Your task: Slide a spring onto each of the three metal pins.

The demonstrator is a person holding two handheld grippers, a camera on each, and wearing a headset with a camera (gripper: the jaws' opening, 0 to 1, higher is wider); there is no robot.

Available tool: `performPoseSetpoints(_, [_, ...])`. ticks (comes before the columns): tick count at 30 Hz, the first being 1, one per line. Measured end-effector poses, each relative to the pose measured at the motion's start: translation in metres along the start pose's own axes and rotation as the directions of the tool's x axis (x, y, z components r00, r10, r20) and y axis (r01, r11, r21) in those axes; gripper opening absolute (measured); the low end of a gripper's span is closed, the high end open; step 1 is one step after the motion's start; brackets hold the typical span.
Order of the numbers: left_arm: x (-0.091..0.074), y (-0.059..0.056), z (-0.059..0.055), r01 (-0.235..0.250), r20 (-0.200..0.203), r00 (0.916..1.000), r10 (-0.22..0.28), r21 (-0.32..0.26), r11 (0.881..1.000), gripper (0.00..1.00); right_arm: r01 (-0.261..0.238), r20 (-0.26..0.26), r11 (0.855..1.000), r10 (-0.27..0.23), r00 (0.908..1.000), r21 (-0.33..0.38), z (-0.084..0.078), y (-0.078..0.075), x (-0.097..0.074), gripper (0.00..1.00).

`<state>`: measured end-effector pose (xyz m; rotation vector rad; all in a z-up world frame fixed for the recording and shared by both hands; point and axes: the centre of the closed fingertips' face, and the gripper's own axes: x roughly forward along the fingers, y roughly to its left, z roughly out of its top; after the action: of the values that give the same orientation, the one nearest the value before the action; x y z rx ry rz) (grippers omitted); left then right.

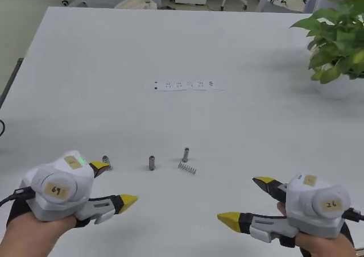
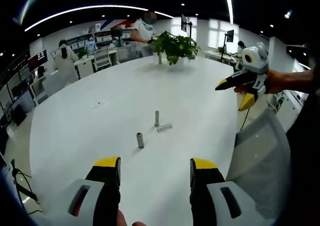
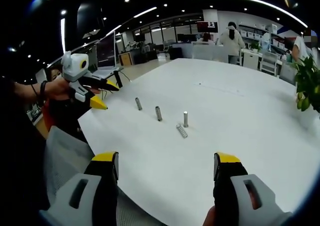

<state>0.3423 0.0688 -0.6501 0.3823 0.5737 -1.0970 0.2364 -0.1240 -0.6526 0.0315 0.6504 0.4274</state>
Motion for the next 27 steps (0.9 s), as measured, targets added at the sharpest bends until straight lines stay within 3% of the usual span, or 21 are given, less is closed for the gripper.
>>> performPoseSetpoints(16, [0.036,-0.02,0.018,0.089,-0.019,0.9959,-0.088,0.077,0.993,0.51,-0.024,-0.019,0.999,0.024,0.9995,0.025,-0.003,0.004,0.006,0.78])
performPoseSetpoints(27, [0.063,-0.035,0.029,0.155,-0.045,0.9877,-0.15,0.147,0.977,0.51,-0.026,-0.029,0.999,0.027,0.9992,0.033,-0.004,0.001,0.006,0.79])
